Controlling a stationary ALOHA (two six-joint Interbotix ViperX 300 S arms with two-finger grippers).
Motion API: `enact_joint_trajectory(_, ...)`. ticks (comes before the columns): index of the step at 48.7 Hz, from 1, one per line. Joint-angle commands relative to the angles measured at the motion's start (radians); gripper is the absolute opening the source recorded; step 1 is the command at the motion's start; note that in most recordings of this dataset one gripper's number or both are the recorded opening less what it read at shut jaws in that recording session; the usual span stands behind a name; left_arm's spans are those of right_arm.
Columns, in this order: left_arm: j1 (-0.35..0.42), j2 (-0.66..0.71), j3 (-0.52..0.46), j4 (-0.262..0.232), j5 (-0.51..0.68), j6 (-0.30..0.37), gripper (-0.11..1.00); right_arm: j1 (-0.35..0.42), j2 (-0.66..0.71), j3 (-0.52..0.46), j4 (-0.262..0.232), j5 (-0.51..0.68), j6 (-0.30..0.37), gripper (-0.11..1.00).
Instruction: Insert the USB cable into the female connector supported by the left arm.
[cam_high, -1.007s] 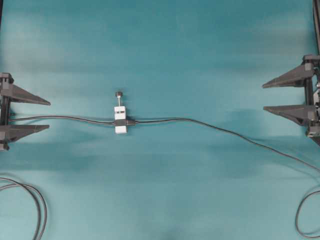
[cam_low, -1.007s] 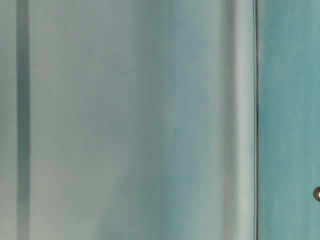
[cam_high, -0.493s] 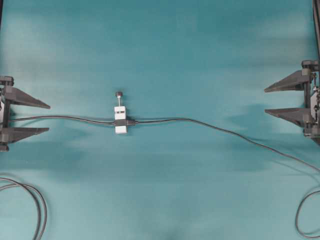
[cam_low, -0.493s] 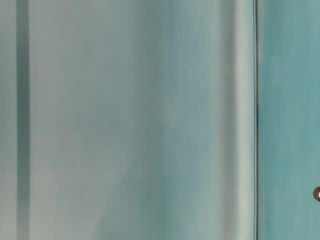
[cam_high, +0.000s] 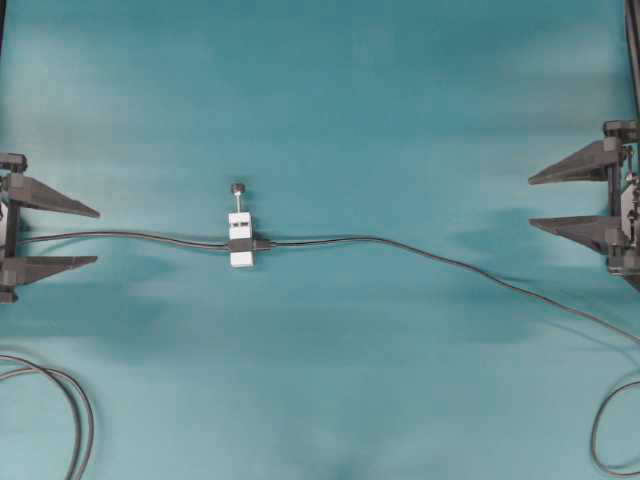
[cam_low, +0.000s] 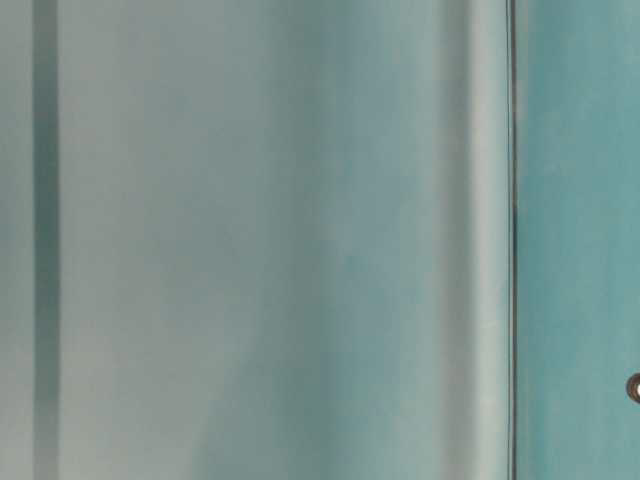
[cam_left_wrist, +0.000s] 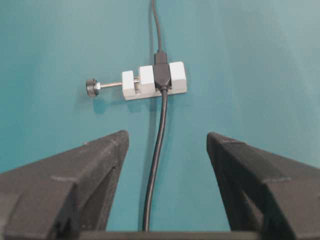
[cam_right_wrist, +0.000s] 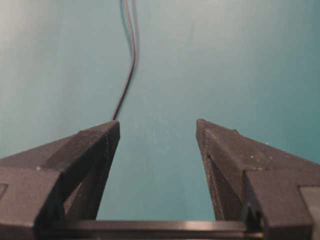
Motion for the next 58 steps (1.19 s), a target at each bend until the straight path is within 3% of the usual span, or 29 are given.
enact_joint_trajectory(1, 0.002, 0.005, -0.014, 0.003, -0.009, 0.011, 0.74, -0.003, 0.005, -0.014, -0.003, 0.0, 0.002, 0.67)
enact_joint_trajectory(58, 0.002, 0.003, 0.005, 0.003, -0.041, 0.012, 0.74, -0.003, 0.005, -0.014, -0.003, 0.0, 0.002, 0.67)
